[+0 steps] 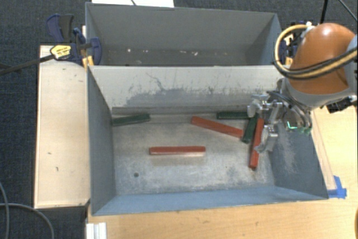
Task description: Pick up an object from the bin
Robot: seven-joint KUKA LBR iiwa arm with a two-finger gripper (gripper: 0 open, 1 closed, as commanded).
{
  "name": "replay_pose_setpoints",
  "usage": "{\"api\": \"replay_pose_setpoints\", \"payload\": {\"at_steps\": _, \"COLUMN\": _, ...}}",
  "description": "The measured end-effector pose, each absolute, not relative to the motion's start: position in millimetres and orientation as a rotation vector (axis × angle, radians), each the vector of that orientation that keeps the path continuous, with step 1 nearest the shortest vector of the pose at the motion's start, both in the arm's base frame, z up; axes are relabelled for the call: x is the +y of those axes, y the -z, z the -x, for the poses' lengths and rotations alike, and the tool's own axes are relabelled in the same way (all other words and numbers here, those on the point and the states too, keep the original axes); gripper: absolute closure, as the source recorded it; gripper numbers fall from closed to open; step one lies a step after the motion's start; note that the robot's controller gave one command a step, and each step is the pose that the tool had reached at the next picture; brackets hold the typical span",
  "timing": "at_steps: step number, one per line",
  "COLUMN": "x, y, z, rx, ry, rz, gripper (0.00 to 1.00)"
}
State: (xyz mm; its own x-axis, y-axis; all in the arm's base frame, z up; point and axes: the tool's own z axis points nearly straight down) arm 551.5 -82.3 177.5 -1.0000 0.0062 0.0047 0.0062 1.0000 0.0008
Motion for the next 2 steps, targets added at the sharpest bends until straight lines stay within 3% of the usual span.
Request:
{"api": "replay_pose_setpoints", "payload": {"at_steps": 1, "x": -140.7, "y": -73.3, "z": -586.7, "rx": -3.113, "ry": -0.001, "rz": -0.442, "gripper": 0.0}}
{"api": "replay_pose_setpoints", "payload": {"at_steps": 2, "x": -139.7, "y": -75.8, "z": -587.4, "rx": -3.115, "ry": -0.002, "rz": -0.447, "gripper": 1.0}}
